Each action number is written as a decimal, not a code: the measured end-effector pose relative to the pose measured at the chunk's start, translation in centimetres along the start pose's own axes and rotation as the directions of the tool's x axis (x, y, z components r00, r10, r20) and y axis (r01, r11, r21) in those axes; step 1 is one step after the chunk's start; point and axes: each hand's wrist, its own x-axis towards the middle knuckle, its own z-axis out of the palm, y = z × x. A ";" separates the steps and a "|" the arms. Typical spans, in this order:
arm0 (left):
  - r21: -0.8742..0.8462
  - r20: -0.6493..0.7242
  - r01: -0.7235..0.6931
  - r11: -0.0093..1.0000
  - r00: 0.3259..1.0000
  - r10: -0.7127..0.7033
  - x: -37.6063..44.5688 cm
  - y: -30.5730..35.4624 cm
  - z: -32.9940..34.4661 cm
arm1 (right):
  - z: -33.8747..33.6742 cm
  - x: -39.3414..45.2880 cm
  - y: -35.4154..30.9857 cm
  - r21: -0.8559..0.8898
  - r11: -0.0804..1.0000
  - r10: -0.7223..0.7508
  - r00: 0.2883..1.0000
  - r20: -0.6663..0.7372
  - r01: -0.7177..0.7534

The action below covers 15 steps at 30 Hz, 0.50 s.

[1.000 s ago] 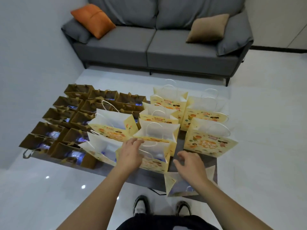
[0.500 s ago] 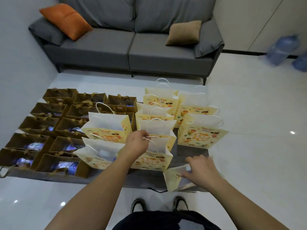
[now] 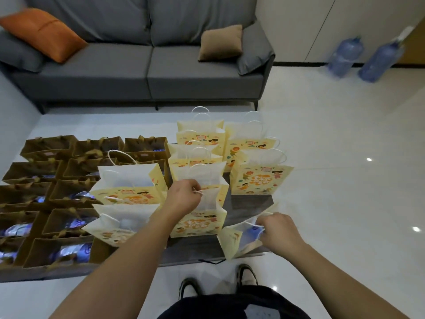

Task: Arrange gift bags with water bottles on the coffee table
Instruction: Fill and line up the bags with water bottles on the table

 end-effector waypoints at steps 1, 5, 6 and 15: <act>0.029 0.029 -0.018 0.999 0.999 0.018 0.0 0.4 0.3 | -0.1 0.1 0.2 0.091 0.996 0.009 1.000 0.013 -0.011; 0.126 0.127 -0.039 0.991 0.992 0.023 0.2 2.9 1.5 | -1.6 0.9 2.1 0.489 0.867 0.051 0.994 0.102 -0.094; 0.139 0.145 -0.030 0.990 0.989 0.010 0.4 3.7 1.9 | -2.0 1.2 2.6 0.533 0.840 0.056 0.994 0.093 -0.097; 0.319 0.258 -0.056 0.946 0.966 -0.029 1.5 9.3 5.0 | -7.2 8.9 9.8 0.462 0.881 0.210 0.957 -0.197 -0.098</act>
